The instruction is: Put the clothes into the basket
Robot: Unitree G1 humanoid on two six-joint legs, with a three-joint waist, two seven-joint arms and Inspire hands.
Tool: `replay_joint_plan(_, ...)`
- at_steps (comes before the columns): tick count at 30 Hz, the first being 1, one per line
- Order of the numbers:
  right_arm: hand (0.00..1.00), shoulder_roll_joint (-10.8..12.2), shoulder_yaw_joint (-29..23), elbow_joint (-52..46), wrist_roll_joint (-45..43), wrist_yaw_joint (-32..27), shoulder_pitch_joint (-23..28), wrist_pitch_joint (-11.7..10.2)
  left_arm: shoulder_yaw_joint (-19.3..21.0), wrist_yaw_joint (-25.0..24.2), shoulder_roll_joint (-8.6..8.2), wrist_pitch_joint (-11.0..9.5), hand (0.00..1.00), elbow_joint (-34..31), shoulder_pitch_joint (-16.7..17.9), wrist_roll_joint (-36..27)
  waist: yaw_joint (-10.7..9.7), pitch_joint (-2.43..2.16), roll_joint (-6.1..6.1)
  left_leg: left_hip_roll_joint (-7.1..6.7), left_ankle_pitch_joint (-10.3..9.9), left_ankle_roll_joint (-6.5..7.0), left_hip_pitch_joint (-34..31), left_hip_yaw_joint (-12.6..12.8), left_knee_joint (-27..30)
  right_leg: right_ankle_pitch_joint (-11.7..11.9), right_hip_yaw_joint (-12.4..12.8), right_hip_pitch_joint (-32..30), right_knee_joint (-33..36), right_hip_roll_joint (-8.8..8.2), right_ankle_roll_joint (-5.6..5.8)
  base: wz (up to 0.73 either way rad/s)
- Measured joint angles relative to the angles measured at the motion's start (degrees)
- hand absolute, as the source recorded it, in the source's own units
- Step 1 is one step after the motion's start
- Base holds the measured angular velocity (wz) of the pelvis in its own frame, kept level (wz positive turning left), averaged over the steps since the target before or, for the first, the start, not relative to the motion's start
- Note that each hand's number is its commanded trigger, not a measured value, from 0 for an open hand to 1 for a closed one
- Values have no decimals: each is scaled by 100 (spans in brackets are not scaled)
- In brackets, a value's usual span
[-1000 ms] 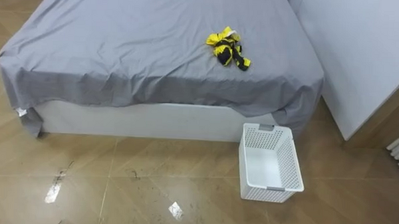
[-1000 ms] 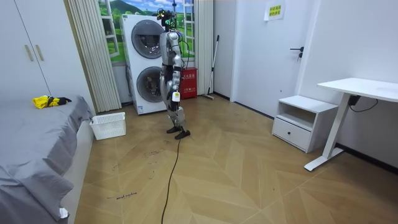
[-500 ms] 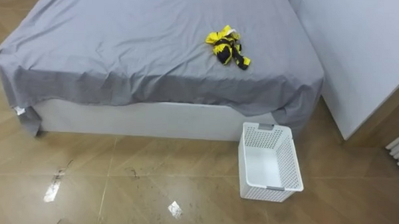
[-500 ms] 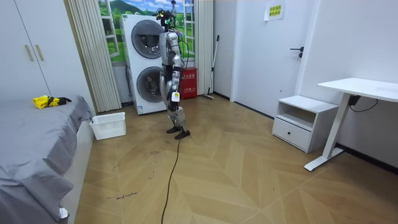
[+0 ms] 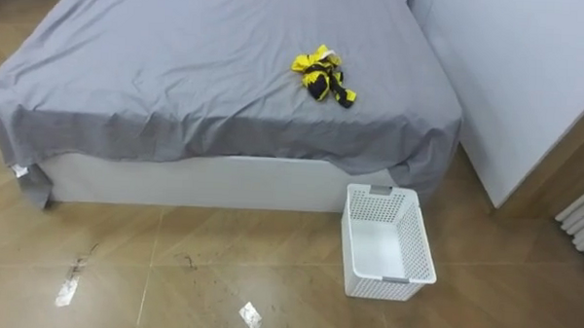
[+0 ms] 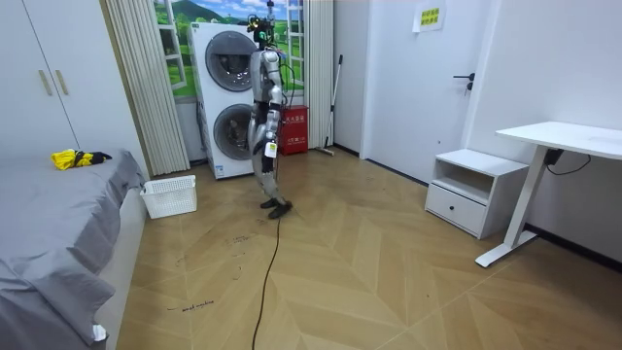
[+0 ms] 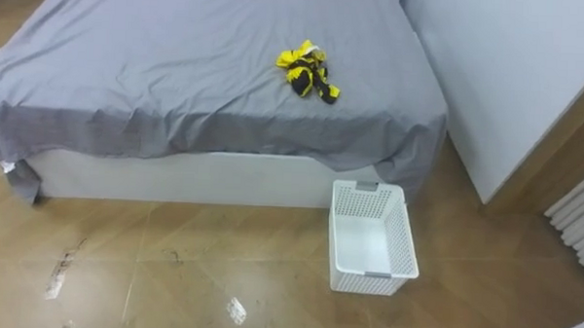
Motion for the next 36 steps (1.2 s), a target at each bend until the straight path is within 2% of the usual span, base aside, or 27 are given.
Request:
replay_joint_plan(2,0,-62,16,-8,8,-27,-2,28,-45,0,-26,-138,0,-135,32,-227,19,-12,-7,-80,269,-172,-465,-15,-1073,-103,61,19,-16,-133,111,-20)
replay_joint_plan(4,0,-128,19,-86,-43,-34,55,145,-19,1,-41,-303,0,-132,195,-246,131,-57,18,-35,1112,-226,-683,-154,-2258,-276,170,128,-29,-300,219,-59)
replay_joint_plan(5,0,-142,41,-92,-66,-33,75,162,-22,0,-47,-306,0,-129,270,-248,139,-78,25,-41,1311,-242,-672,-166,-2335,-307,146,185,-77,-375,257,-56)
replay_joint_plan(7,0,-147,-10,-117,-75,-28,130,236,23,-1,-62,-332,0,-129,370,-339,65,-122,-72,-217,1786,73,-793,-18,-2223,-393,150,406,-359,-613,409,-5)
replay_joint_plan(8,0,-132,-45,-116,-89,-29,130,253,61,-1,-51,-337,0,-126,370,-362,52,-119,-104,-281,1782,109,-890,83,-2101,-443,166,414,-364,-695,496,18)
replay_joint_plan(9,0,-122,-104,-115,-118,-17,88,258,61,-2,-43,-344,0,-125,352,-364,16,-189,-169,-414,1565,409,-977,284,-1840,-519,195,403,-365,-874,625,15)
replay_joint_plan(10,0,-109,-128,-126,-108,-12,69,239,39,-2,-46,-344,0,-100,331,-357,32,-134,-228,-548,1271,552,-986,350,-1580,-541,227,440,-273,-983,705,5)
replay_joint_plan(11,0,-85,-137,-181,-108,-14,77,198,7,-3,-57,-344,0,-61,315,-335,62,-117,-239,-625,1032,636,-899,399,-1389,-492,243,445,-38,-1090,778,-6)
replay_joint_plan(14,0,-27,-125,-452,-14,-23,100,108,-193,-3,-39,-378,0,-59,238,-312,165,-48,-252,-779,665,746,-429,440,-1411,-289,232,200,1313,-1274,960,-6)
replay_joint_plan(16,0,31,-124,-771,-63,-78,-2,40,-370,-2,-16,-418,0,-66,117,-160,172,-28,-213,-894,471,821,182,381,-1732,631,170,-457,3054,-1438,844,-8)
replay_joint_plan(17,0,45,-127,-831,-97,-76,-38,14,-382,-2,-14,-420,0,-66,91,-42,176,-25,-180,-898,430,828,327,337,-1817,695,138,-620,3391,-1426,810,0)
replay_joint_plan(19,0,69,-106,-1271,-91,-57,-34,-18,-403,-2,-22,-422,0,-161,-36,201,163,22,-76,-822,353,829,858,134,-2163,257,-217,-1356,3952,-1211,573,20)
replay_joint_plan(20,0,68,-107,-1413,-88,-53,-26,-14,-403,-2,-22,-424,0,-224,-72,265,165,15,-22,-793,339,826,955,96,-2240,143,-294,-1565,3904,-1118,534,27)
replay_joint_plan(21,0,74,-109,-1625,-79,-50,-53,-18,-445,-2,-24,-459,0,-293,-157,314,149,16,26,-722,317,812,1134,33,-2401,6,-435,-1961,3491,-909,488,26)
replay_joint_plan(23,0,100,-101,-1790,-81,-33,-125,-66,-657,-2,12,-464,0,-324,-252,314,127,38,68,-621,276,771,1385,-179,-2572,38,-538,-2306,2171,-515,431,41)
replay_joint_plan(24,0,100,-104,-1929,-82,-9,-122,-76,-789,-3,22,-464,0,-355,-332,363,141,34,67,-573,244,730,1566,-290,-2721,253,-624,-2450,1203,-314,346,45)
replay_joint_plan(25,0,115,-129,-2051,-89,-2,-146,-92,-888,-8,0,-456,0,-349,-365,431,134,29,99,-513,215,681,1786,-394,-2865,771,-654,-2519,415,-168,219,43)
replay_joint_plan(26,0,115,-128,-2106,-88,-2,-127,-138,-957,-10,-11,-454,0,-347,-358,432,121,15,127,-475,199,652,1898,-446,-2912,1035,-689,-2485,96,-99,189,34)
replay_joint_plan(27,0,127,-124,-2206,-70,-3,-123,-208,-1078,-17,-5,-458,0,-351,-319,431,159,-6,121,-445,162,583,2071,-471,-2928,1503,-744,-2433,-407,26,33,7)
replay_joint_plan(28,0,138,-115,-2386,-54,-11,-158,-236,-1082,-19,2,-458,0,-348,-245,432,228,-24,103,-438,96,464,2232,-543,-2924,1878,-781,-2463,-685,117,-228,-10)
replay_joint_plan(29,0,146,-114,-2468,-46,-12,-179,-272,-1081,-19,8,-451,0,-332,-197,432,245,-31,114,-428,56,398,2310,-575,-2917,2055,-779,-2467,-734,147,-318,-12)
replay_joint_plan(30,0,142,-136,-2635,-29,-18,-181,-343,-1075,-22,-2,-443,0,-260,-106,432,214,-106,218,-301,-76,183,2423,-576,-2876,2287,-827,-2460,-560,234,-392,0)
replay_joint_plan(31,0,132,-128,-2721,-4,-37,-253,-391,-1043,-30,9,-423,0,-237,0,435,208,-136,395,-63,-223,-112,2506,-531,-2775,2108,-918,-2381,-209,376,-368,0)
replay_joint_plan(33,0,141,-62,-2839,18,-75,-335,-372,-990,-34,65,-419,0,-287,129,407,173,-100,464,66,-118,-500,2550,-282,-2369,1724,-943,-2266,193,462,-432,5)
replay_joint_plan(34,0,121,-7,-3114,22,-82,-266,-308,-917,-34,50,-428,0,-395,238,402,129,-90,443,114,148,-644,2538,-94,-1889,1512,-963,-2063,350,450,-443,6)
replay_joint_plan(35,0,115,33,-3226,26,-81,-236,-300,-891,-34,43,-433,0,-433,280,403,122,-75,425,130,318,-659,2533,-18,-1620,1428,-1005,-1917,358,448,-466,-12)
replay_joint_plan(36,0,109,143,-3390,30,-60,-206,-302,-838,-34,44,-465,0,-453,432,419,114,-41,323,174,751,-649,2435,71,-939,1282,-1148,-1443,86,451,-486,-31)
